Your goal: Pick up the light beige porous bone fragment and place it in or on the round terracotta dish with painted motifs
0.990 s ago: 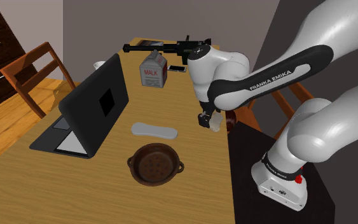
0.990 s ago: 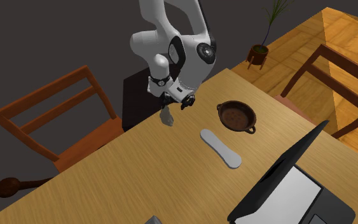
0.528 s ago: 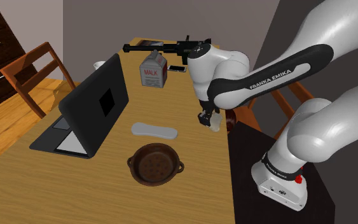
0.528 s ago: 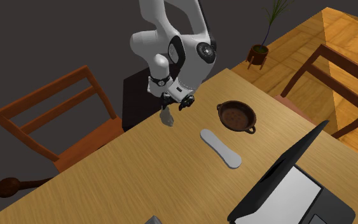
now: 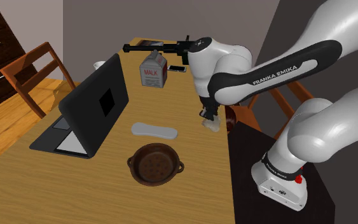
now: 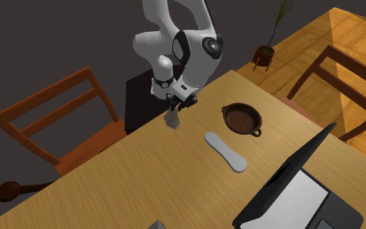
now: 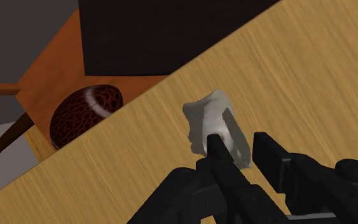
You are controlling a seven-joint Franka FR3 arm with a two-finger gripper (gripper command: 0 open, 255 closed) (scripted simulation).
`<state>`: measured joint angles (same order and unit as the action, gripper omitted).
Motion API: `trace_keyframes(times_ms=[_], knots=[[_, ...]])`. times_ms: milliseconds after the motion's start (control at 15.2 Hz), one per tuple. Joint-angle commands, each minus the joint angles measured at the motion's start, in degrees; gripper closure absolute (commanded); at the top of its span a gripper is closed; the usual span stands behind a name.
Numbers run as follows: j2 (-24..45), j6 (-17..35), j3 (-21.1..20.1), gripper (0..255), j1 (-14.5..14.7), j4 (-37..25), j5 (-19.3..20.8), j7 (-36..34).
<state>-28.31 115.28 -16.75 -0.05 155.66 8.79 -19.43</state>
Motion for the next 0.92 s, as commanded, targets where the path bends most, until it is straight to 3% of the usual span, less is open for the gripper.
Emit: trace_keyframes(times_ms=[0, 264, 330, 528, 858], knots=[[-0.7, -1.8, 0.3, 255, 0.2, -0.4, -0.4, 0.7], [-1.7, -3.6, 0.4, 255, 0.4, -1.4, -0.7, 1.1], [-1.7, -3.6, 0.4, 0, 0.4, -1.4, -0.7, 1.1], [-15.2, 16.2, 14.5, 0, 3.0, 14.7, -1.1, 23.6], [-11.9, 21.4, 15.2, 0, 2.5, 16.4, 0.0, 23.4]])
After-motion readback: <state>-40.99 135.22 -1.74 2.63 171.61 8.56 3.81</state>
